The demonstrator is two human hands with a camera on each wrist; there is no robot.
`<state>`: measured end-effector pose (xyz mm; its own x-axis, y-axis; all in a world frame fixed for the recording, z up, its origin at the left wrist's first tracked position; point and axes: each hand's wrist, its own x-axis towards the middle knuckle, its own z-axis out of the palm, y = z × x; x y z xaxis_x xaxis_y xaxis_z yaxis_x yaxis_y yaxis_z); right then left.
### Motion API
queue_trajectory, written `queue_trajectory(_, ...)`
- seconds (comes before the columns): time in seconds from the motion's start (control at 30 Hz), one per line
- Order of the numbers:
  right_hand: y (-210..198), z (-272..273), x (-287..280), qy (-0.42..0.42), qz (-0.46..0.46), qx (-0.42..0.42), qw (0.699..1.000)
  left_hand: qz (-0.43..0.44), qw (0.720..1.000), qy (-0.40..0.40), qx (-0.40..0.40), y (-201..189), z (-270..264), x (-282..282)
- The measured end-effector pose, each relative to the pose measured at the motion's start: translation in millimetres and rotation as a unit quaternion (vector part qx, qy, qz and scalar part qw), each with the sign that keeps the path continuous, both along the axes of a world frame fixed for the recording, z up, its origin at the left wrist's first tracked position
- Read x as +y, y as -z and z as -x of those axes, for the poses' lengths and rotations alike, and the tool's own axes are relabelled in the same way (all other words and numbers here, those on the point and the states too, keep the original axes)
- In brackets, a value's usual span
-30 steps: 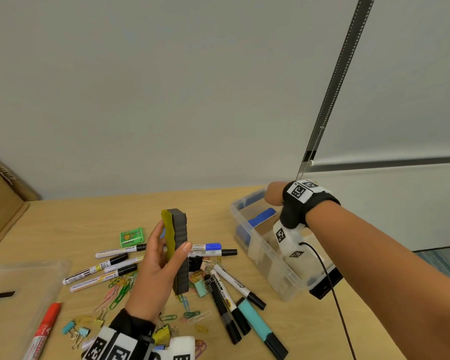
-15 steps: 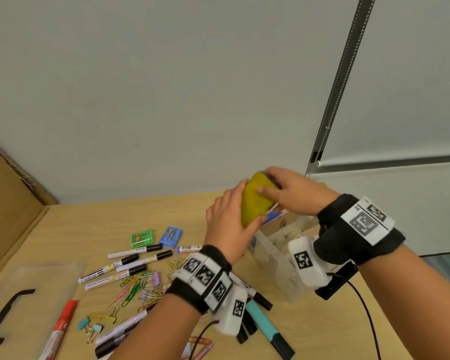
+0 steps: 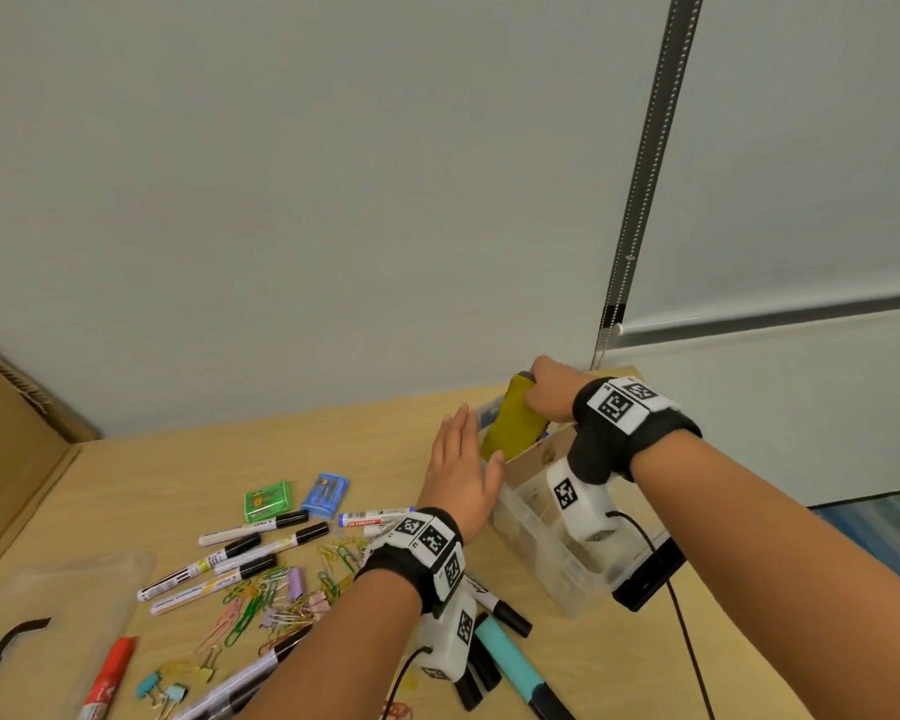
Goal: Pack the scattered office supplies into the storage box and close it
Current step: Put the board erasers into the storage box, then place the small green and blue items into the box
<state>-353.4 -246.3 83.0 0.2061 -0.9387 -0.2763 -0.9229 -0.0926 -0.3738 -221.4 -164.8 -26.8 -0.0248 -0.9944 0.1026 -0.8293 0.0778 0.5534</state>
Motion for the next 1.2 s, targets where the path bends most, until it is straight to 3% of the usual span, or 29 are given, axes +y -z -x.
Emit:
queue_trajectory(0.2,16,-1,-12,0.048,-0.003,0.053,0.997,0.001,1.0,0.002,0.008,4,-1,-2)
queue_trajectory(0.4,44,1,-48,-0.034,-0.015,0.197,0.98,0.004,1.0,-0.001,0.012,6,0,-1)
queue_trajectory(0.5,12,-3,-11,-0.07,-0.04,0.245,0.966,0.001,1.0,-0.005,0.01,5,0,-2)
queue_trajectory(0.63,15,-5,-5,-0.035,-0.048,0.268,0.962,-0.014,1.0,-0.005,-0.007,4,0,-2)
queue_trajectory(0.77,3,-6,4,-0.081,-0.081,0.294,0.949,-0.024,0.999,-0.012,-0.028,2,0,-2)
queue_trajectory(0.8,2,-6,3,-0.106,-0.067,0.29,0.949,-0.027,0.999,-0.014,-0.032,1,0,-2)
queue_trajectory(0.87,39,-4,-39,-0.134,-0.046,0.264,0.954,-0.035,0.999,-0.016,-0.037,-1,1,-3)
queue_trajectory(0.93,49,-6,-47,-0.118,-0.034,0.214,0.969,-0.043,0.998,-0.015,-0.046,-4,1,-3)
queue_trajectory(1.03,-1,-12,18,-0.095,0.008,0.106,0.99,-0.06,0.996,-0.003,-0.073,-13,-2,-3)
queue_trajectory(1.2,-11,-16,69,-0.089,0.084,-0.016,0.992,0.002,0.999,0.007,-0.048,-30,-25,20)
